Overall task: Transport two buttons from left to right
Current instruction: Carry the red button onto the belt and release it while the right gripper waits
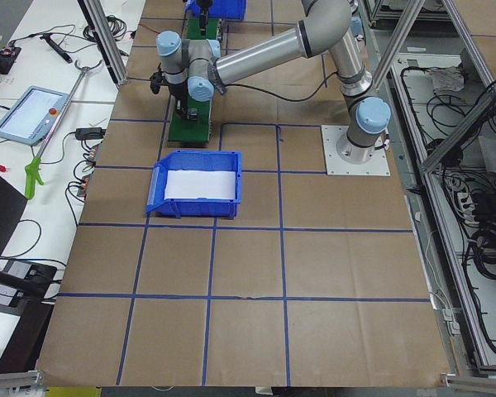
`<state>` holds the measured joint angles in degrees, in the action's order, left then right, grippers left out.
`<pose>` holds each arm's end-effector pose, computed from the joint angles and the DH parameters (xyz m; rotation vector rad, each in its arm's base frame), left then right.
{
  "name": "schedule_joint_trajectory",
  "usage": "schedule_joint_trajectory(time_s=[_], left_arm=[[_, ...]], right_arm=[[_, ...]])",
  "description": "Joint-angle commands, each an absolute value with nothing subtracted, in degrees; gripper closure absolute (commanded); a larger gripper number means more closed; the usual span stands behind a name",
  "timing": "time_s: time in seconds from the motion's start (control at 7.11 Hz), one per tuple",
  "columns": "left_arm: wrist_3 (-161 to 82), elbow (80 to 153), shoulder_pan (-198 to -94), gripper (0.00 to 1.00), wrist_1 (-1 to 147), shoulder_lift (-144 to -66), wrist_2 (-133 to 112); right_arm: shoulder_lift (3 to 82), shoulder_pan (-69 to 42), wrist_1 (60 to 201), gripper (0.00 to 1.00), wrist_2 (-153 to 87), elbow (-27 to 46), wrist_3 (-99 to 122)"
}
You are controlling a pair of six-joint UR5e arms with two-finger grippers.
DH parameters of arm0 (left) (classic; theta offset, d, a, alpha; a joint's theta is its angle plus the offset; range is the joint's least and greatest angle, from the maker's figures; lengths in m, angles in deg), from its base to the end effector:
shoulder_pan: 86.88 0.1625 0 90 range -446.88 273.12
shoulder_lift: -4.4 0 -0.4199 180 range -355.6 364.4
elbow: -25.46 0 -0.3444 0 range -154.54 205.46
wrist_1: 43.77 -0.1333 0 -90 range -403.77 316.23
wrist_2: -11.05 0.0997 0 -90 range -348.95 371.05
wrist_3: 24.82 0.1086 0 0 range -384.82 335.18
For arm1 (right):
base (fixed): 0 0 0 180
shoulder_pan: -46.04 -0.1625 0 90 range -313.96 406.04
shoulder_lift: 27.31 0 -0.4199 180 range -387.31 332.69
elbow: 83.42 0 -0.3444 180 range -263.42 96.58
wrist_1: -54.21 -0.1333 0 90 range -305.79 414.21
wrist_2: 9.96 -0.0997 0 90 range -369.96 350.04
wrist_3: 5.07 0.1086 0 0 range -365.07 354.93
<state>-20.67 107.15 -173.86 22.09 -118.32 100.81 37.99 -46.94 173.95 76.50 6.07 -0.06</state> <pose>-0.0999 -0.6459 0.2644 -0.0309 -3.1370 -0.0070 0.1710 -0.5912 0.3046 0.0498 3.0696 -0.1418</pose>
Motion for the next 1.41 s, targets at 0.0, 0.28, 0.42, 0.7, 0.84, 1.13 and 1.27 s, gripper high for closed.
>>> schedule_joint_trajectory(time_s=[0.0, 0.28, 0.42, 0.7, 0.84, 1.13, 1.27], left_arm=[[-20.86, 106.50, -173.89, 0.00, 22.41, -117.77, 101.14], [-20.95, 105.61, -173.63, 0.00, 26.43, -113.23, 101.31], [-20.86, 105.61, -173.11, 0.00, 31.50, -108.76, 101.49], [-20.07, 106.83, -173.10, 0.00, 37.59, -101.80, 101.40], [-19.72, 107.37, -173.62, 0.00, 40.57, -98.90, 101.23], [-19.81, 110.60, -174.07, 0.00, 46.57, -92.22, 101.05], [-19.63, 112.89, -173.98, 0.00, 46.15, -90.02, 100.88]], right_arm=[[36.85, -47.13, 174.18, 0.00, 76.88, 5.53, 0.46], [36.85, -47.13, 174.18, 0.00, 76.97, 5.44, 0.46], [36.85, -47.13, 174.18, 0.00, 77.05, 5.44, 0.46], [36.50, -47.13, 174.18, 0.00, 76.97, 5.53, 0.55], [36.23, -47.13, 174.18, 0.00, 77.05, 5.53, 0.55], [35.97, -47.13, 174.18, 0.00, 77.05, 5.53, 0.55], [35.79, -47.13, 174.18, 0.00, 77.05, 5.44, 0.64]])
